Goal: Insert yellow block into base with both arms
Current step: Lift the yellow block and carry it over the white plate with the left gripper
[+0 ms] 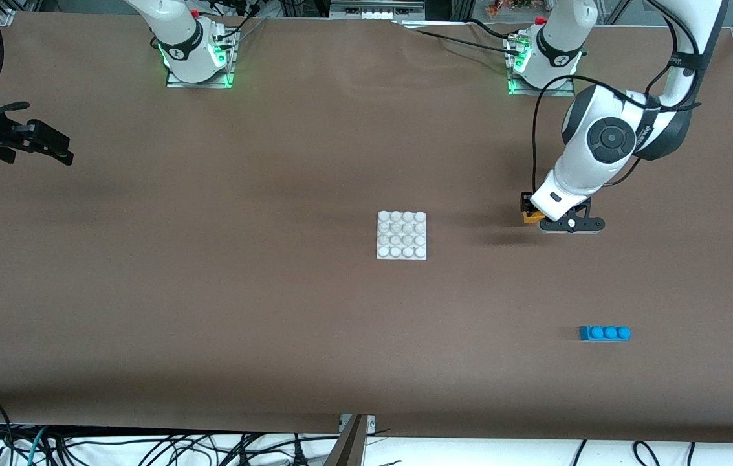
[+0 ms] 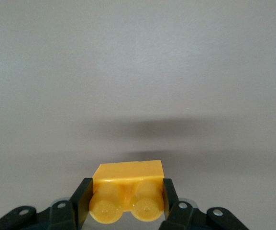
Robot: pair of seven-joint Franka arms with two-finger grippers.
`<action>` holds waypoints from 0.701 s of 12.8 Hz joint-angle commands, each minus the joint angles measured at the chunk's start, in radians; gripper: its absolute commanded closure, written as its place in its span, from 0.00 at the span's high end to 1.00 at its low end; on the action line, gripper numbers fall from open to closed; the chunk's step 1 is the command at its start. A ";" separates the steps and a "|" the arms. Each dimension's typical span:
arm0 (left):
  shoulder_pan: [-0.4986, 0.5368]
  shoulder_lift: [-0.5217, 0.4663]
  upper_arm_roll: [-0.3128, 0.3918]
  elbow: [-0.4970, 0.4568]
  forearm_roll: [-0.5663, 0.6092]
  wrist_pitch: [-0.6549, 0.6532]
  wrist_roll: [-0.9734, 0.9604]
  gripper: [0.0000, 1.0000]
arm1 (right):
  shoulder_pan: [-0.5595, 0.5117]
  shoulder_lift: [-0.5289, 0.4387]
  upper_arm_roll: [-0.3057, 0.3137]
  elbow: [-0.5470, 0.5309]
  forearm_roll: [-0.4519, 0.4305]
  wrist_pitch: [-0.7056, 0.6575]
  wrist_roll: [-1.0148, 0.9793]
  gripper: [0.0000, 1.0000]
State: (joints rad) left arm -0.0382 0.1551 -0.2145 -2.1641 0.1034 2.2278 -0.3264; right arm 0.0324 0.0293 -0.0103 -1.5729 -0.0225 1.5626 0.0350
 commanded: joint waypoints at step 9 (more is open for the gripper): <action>0.004 -0.006 -0.147 0.153 -0.039 -0.152 -0.059 0.43 | -0.006 0.009 -0.011 0.020 -0.002 -0.016 -0.015 1.00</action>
State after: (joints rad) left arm -0.0392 0.1533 -0.3461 -2.0355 0.0775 2.1008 -0.3732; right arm 0.0311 0.0319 -0.0204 -1.5729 -0.0225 1.5626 0.0348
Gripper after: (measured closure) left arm 0.366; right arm 0.000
